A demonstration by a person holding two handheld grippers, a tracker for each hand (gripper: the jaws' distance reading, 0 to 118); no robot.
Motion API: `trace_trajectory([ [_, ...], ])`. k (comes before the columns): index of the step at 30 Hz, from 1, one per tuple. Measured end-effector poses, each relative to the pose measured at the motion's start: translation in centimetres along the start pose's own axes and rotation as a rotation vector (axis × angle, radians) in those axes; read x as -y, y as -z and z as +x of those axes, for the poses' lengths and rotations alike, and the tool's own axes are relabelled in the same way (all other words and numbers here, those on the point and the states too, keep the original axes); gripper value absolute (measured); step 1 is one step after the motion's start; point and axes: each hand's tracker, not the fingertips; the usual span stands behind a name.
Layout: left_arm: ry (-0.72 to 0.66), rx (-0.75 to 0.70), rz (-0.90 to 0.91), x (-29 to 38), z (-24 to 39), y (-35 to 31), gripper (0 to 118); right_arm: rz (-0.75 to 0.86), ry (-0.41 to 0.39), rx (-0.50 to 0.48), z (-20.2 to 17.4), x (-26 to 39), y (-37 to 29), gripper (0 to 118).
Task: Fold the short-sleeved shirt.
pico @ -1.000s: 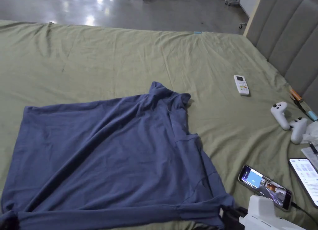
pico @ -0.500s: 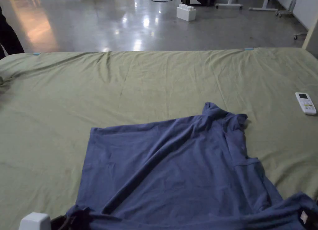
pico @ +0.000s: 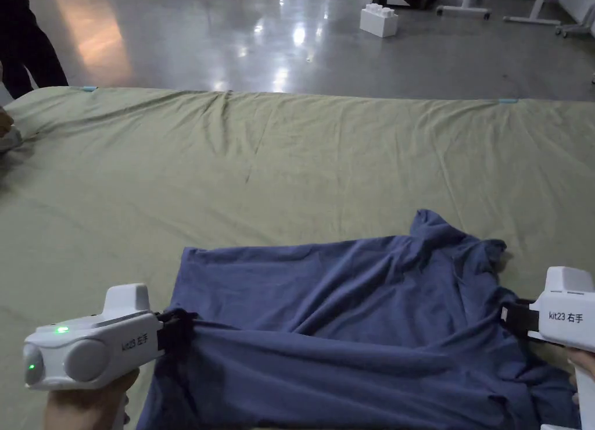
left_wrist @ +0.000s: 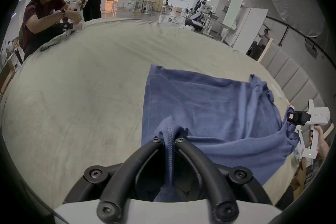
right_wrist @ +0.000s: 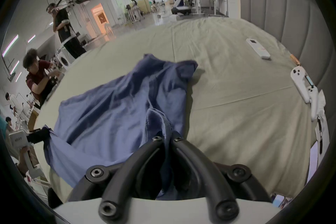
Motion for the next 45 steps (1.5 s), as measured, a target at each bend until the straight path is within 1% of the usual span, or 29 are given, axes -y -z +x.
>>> trace_trajectory([
  [1,-0.001,-0.004,-0.001,0.2,0.1,0.4,61,-0.012,-0.01,0.003,0.3,0.2,0.8,38],
  [2,-0.001,-0.013,0.0,0.4,0.1,0.5,85,-0.018,-0.02,0.003,0.4,0.4,1.3,75],
  [4,-0.003,-0.013,-0.005,0.5,-0.4,0.5,88,-0.048,-0.047,0.002,0.7,0.8,2.0,83],
  [5,-0.006,-0.016,0.007,0.5,-0.5,-0.2,88,-0.049,-0.056,0.007,0.9,1.1,2.0,84],
  [7,0.006,0.004,0.081,0.2,-0.7,-2.4,88,0.014,-0.099,0.021,0.8,1.1,0.1,78],
  [8,0.024,0.008,0.125,-0.1,-0.6,-4.0,88,0.055,-0.109,0.022,0.8,1.1,-1.3,78],
  [9,0.047,0.011,0.169,-0.5,-0.4,-5.6,88,0.112,-0.114,0.0,1.0,1.3,-2.9,78],
  [11,0.114,0.037,0.261,-0.7,0.4,-10.1,88,0.229,-0.162,-0.042,0.7,1.9,-6.8,79],
  [12,0.165,0.045,0.317,-0.6,1.0,-12.6,88,0.283,-0.18,-0.044,0.6,2.5,-9.0,79],
  [15,0.277,0.024,0.461,0.4,2.9,-20.0,88,0.429,-0.191,-0.017,-0.2,5.1,-16.0,79],
  [17,0.333,0.004,0.536,1.6,4.2,-24.3,88,0.517,-0.191,0.012,-1.5,7.4,-20.2,79],
  [19,0.358,-0.028,0.603,3.1,4.9,-27.2,87,0.581,-0.178,0.029,-2.6,9.7,-23.8,79],
  [21,0.368,-0.03,0.648,4.8,6.1,-30.3,82,0.637,-0.166,0.036,-4.1,12.2,-26.8,78],
  [22,0.356,-0.031,0.658,5.5,6.5,-30.8,76,0.667,-0.162,0.043,-4.7,13.0,-28.0,74],
  [23,0.339,-0.057,0.677,6.1,7.0,-31.6,59,0.687,-0.173,0.051,-5.2,13.6,-28.9,57],
  [24,0.342,-0.079,0.717,7.0,7.5,-32.5,40,0.679,-0.164,0.056,-5.6,14.4,-29.6,39],
  [25,0.362,-0.093,0.747,7.7,8.0,-33.2,17,0.679,-0.161,0.06,-6.0,14.9,-29.9,20],
  [26,0.374,-0.098,0.736,8.2,8.3,-33.5,7,0.687,-0.162,0.059,-6.3,15.4,-30.4,11],
  [27,0.372,-0.092,0.737,8.7,8.8,-34.0,7,0.684,-0.155,0.059,-6.6,15.7,-30.9,11],
  [28,0.373,-0.081,0.749,9.2,8.9,-34.5,5,0.683,-0.151,0.061,-6.9,16.0,-31.3,6],
  [29,0.37,-0.04,0.737,9.4,9.2,-34.7,1,0.7,-0.16,0.058,-7.3,16.2,-31.6,0],
  [30,0.366,-0.006,0.7,9.5,9.3,-35.0,0,0.735,-0.177,0.056,-7.7,16.3,-32.1,0],
  [32,0.353,-0.004,0.716,10.2,9.5,-35.3,0,0.741,-0.179,0.054,-8.1,16.5,-32.6,0],
  [35,0.359,0.026,0.686,10.1,10.3,-35.1,0,0.762,-0.179,0.031,-8.6,16.4,-33.4,0],
  [38,0.34,0.019,0.687,9.8,10.0,-35.0,0,0.766,-0.204,0.032,-8.9,16.3,-33.6,0],
  [41,0.33,0.024,0.676,9.7,9.9,-34.6,0,0.774,-0.21,0.02,-9.0,16.3,-33.7,0],
  [42,0.329,0.021,0.671,9.7,9.7,-34.3,0,0.745,-0.175,0.003,-9.0,16.4,-33.5,0],
  [43,0.319,0.019,0.664,9.6,9.4,-33.9,0,0.745,-0.172,0.002,-9.0,16.5,-33.4,0],
  [45,0.251,0.024,0.618,9.4,8.5,-32.7,0,0.751,-0.18,0.0,-9.1,16.5,-33.4,0],
])
